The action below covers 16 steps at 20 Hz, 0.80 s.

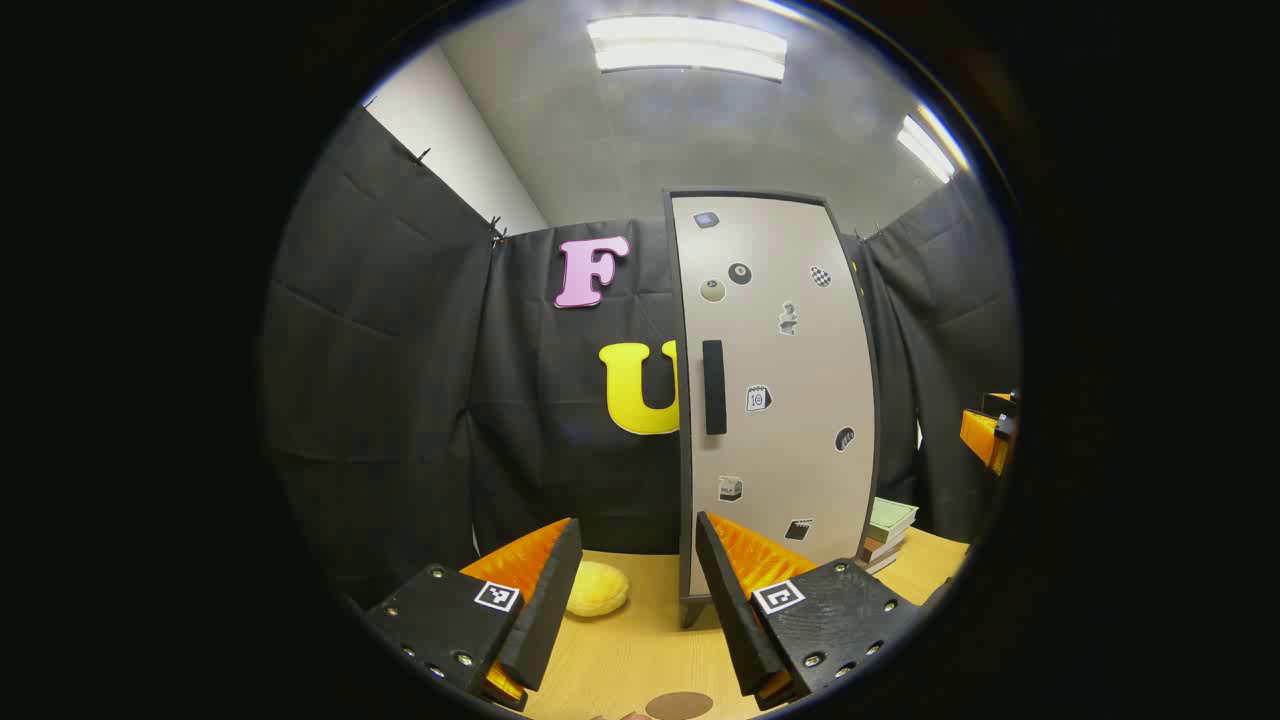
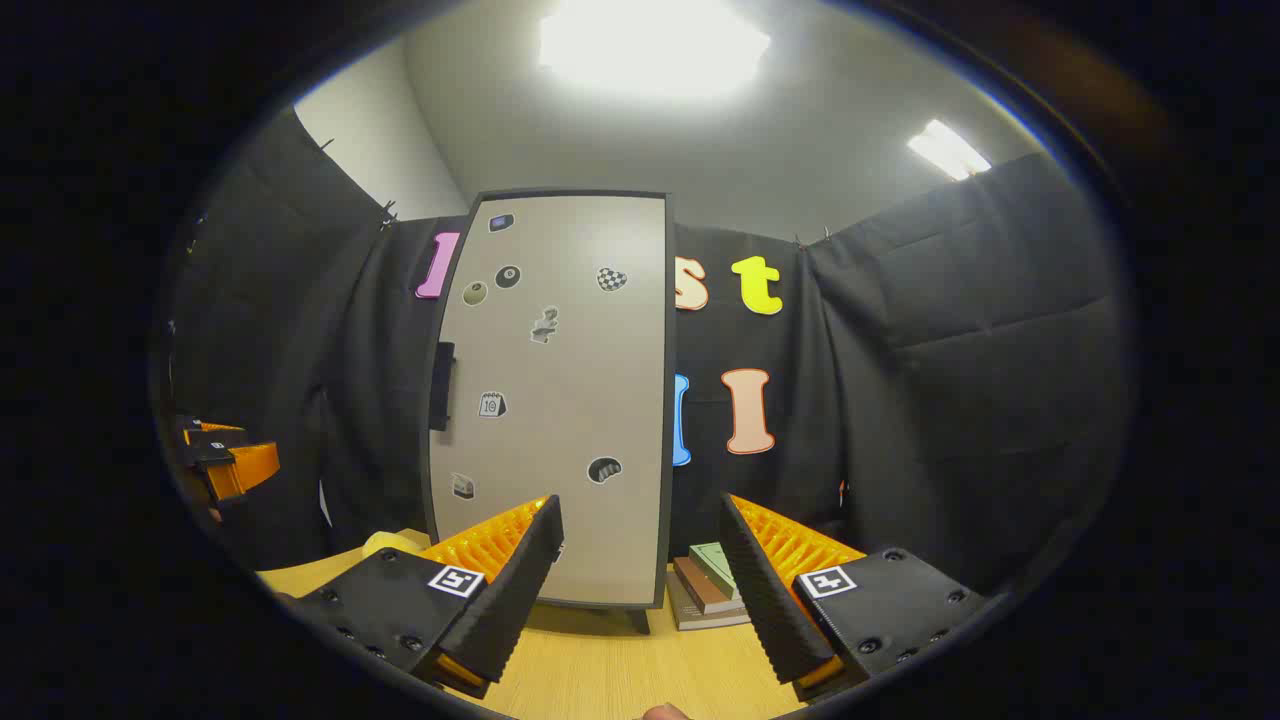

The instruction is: Open the cabinet door with the right hand, grasp the bottle in the cabinet with the left hand and place it on the coaster, then close the cabinet door with the right hand.

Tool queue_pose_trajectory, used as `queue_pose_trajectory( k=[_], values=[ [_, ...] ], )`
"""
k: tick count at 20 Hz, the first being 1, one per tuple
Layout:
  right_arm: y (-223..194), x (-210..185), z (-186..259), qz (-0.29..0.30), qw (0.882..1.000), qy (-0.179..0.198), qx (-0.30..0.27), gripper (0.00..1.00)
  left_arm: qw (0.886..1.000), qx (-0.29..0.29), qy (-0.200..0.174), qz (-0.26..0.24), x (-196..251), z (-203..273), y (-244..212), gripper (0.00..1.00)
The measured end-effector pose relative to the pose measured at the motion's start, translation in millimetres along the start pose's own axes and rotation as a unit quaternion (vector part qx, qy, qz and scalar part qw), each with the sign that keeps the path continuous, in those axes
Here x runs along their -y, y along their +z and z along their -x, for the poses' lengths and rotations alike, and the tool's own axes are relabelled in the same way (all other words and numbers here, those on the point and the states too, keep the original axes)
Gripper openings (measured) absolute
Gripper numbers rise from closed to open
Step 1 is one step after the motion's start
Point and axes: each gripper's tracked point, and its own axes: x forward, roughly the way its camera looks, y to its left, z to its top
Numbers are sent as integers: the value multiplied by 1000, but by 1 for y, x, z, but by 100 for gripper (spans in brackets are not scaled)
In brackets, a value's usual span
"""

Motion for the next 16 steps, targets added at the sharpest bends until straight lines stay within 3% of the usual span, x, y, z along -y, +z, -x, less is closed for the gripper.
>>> queue_pose_trajectory(
  k=[16],
  values=[
    [-14, 28, -11, -8, 1000, 1, -14, 99, 1000, 1, 0, -11, 24, -3, 5, 66]
  ],
)
